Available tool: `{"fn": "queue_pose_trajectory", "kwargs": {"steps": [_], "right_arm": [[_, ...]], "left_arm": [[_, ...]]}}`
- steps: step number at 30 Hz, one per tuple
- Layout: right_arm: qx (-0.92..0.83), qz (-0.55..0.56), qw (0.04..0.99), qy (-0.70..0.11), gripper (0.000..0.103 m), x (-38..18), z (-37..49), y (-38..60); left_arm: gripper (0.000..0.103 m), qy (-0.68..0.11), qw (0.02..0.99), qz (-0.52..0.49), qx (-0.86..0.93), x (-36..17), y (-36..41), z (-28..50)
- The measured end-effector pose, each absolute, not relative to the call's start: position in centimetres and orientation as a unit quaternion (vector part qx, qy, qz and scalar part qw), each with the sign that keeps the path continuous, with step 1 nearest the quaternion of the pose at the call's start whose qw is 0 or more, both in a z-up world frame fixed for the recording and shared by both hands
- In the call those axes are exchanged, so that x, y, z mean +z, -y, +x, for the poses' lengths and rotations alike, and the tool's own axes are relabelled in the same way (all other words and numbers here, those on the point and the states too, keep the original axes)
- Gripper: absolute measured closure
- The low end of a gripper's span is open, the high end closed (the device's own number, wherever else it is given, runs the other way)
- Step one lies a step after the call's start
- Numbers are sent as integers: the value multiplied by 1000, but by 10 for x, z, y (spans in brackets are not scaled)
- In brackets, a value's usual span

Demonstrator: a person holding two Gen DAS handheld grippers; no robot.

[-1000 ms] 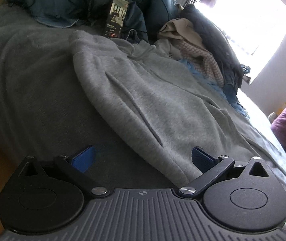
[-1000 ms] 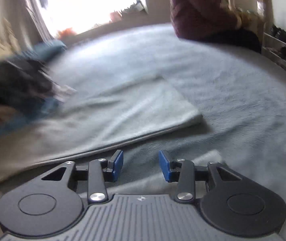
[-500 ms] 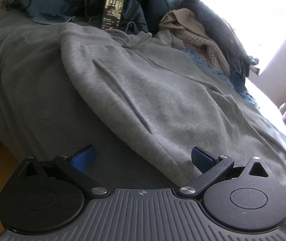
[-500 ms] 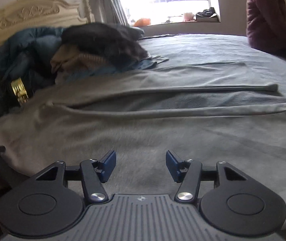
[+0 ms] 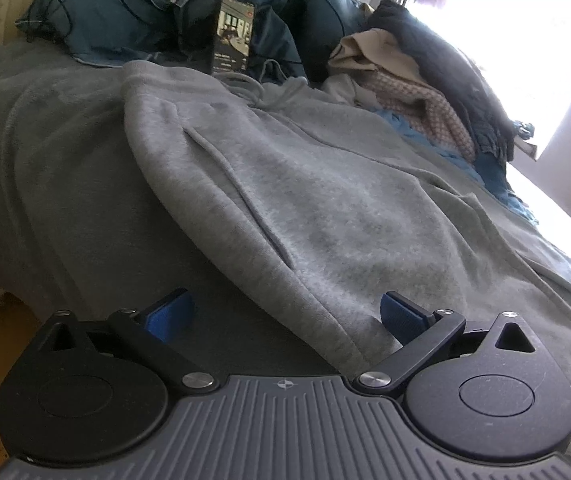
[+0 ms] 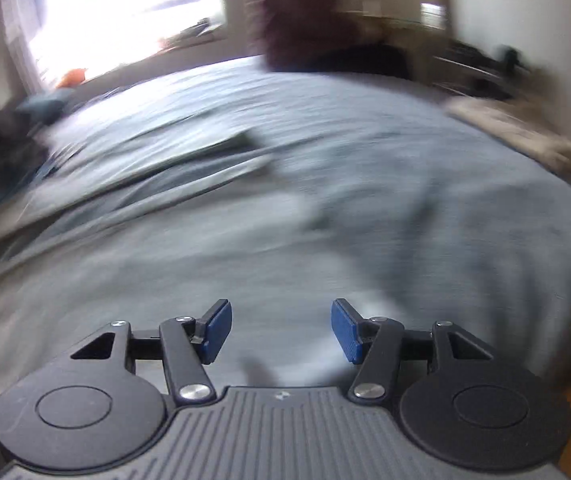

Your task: Fold clothes

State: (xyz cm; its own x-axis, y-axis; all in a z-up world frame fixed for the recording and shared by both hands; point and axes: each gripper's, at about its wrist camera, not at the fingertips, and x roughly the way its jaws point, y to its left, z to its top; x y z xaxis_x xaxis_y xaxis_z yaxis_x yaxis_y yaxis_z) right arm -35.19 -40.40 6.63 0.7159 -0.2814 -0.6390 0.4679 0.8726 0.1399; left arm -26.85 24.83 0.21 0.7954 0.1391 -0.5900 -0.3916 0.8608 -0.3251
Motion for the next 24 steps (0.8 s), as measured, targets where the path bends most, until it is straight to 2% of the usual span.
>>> {"fn": "queue_pose_trajectory", "kwargs": {"steps": [3,7,15,24], "right_arm": [[-184,175,924,-285,43,79,-373,408],[-65,234,931,-273,41,83,-378,389],[119,349,864,-343,41,50,-345,326],[158,443,799,-375,41,16,-322,309]], "left_arm": [[2,-287,920,-221,149,6,-246,-271],[2,-290,923,-211,142,14,-236,-275],[3,-293,916,-244,123,17,-228,-287],[3,-277,905,-309,94,23,-234,-288]]}}
